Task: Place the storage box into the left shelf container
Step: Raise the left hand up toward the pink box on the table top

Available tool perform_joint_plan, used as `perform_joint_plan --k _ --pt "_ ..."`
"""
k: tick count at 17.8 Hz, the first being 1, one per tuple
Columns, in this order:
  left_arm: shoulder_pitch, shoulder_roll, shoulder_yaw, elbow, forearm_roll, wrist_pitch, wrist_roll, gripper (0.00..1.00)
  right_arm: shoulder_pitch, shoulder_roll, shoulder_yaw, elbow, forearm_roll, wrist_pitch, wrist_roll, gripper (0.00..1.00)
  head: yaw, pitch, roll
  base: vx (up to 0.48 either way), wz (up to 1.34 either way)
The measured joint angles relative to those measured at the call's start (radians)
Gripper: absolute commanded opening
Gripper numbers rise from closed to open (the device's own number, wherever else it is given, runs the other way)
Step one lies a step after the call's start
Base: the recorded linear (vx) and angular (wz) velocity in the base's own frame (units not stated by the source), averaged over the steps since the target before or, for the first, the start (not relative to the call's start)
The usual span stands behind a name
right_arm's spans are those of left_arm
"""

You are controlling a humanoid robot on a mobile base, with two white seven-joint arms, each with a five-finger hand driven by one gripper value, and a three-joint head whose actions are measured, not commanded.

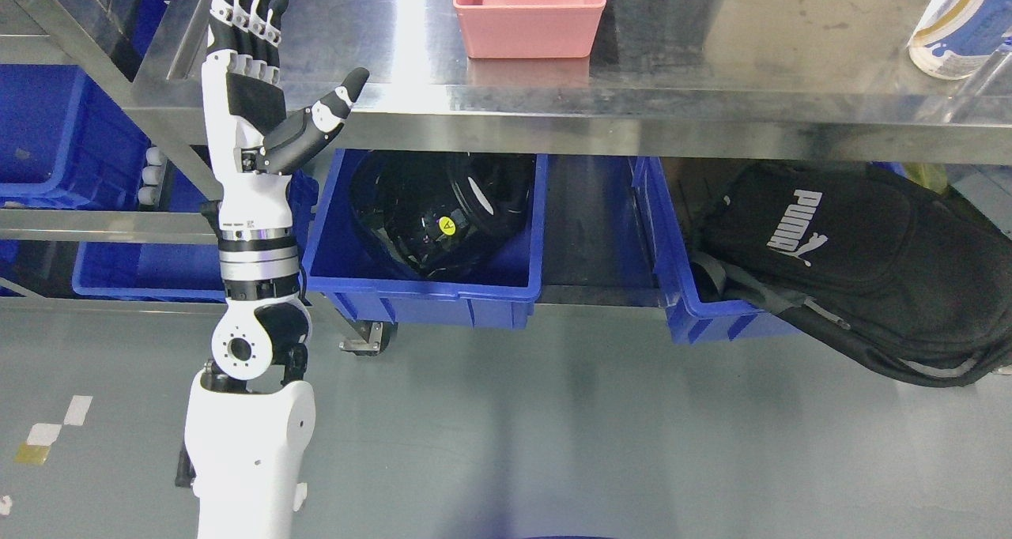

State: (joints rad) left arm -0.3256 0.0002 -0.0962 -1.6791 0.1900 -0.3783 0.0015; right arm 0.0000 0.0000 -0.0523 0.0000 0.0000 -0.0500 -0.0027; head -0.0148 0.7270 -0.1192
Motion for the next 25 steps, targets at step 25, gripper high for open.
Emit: perform_joint_plan --k 25 --pt "-0.669 0.133 -0.002 0.227 -0.330 0.232 -0.973 0.99 0.000 0.000 0.000 0.000 0.000 -0.001 0.001 1.00 0.0000 0.000 0.000 0.000 0.00"
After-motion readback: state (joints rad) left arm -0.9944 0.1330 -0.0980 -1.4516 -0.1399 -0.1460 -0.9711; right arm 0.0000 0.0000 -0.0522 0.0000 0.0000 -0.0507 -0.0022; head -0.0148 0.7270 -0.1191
